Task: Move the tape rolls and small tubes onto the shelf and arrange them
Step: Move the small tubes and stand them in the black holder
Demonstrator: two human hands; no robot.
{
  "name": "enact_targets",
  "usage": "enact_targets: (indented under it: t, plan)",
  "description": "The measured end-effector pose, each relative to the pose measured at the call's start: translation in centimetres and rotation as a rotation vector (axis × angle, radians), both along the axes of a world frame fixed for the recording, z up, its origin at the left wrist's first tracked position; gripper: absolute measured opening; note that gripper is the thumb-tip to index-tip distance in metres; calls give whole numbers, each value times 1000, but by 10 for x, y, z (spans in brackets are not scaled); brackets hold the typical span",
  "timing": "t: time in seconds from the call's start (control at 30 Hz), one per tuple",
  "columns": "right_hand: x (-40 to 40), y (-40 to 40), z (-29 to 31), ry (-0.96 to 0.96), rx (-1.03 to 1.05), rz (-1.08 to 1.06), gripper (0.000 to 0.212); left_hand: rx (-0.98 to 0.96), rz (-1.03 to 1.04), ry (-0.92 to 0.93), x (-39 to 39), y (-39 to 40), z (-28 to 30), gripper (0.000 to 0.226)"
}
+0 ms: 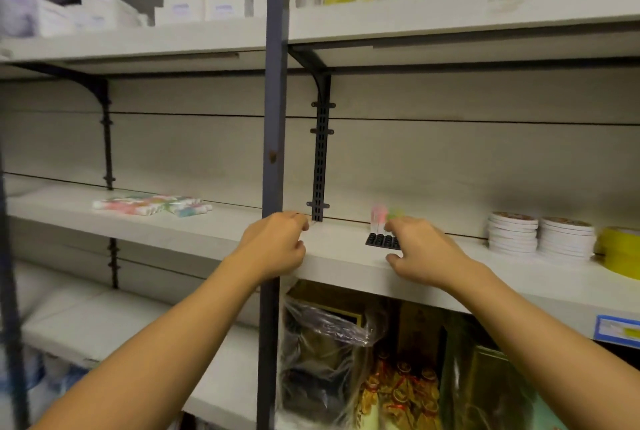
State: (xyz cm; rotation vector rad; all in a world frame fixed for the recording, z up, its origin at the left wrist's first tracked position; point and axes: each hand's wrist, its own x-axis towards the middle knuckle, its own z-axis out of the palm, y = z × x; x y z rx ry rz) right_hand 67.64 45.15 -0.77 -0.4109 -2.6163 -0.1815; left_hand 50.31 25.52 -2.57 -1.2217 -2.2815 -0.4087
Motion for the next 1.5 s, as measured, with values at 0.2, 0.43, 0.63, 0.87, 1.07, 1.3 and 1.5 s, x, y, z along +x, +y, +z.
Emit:
enact_targets:
  t: [0.2,0.43,0.63,0.87,1.07,1.3,1.5]
  plan:
    - [-51,-51,6,28,-26,101,49,4,41,-5,-35,-49,5,27]
    - [-127,-121,6,52,-51,225,39,-52,149,-36,-103,-126,4,37]
    - [-198,-180,1,42,-21,243,45,-58,194,-48,-166,-185,7,38]
    - [-267,-223,-4,-36,-23,189,42,-68,221,-117,-237,-250,0,36]
    - [-327,-247,-5,-43,-43,220,40,3,261,-187,-293,-297,-7,33]
    - [-411,-271,-6,8,-35,287,38,10,287,-190,-364,-323,-18,32]
    - [-491,-276,-11,7,-49,340,36,-22,293,-162,-431,-325,-11,31]
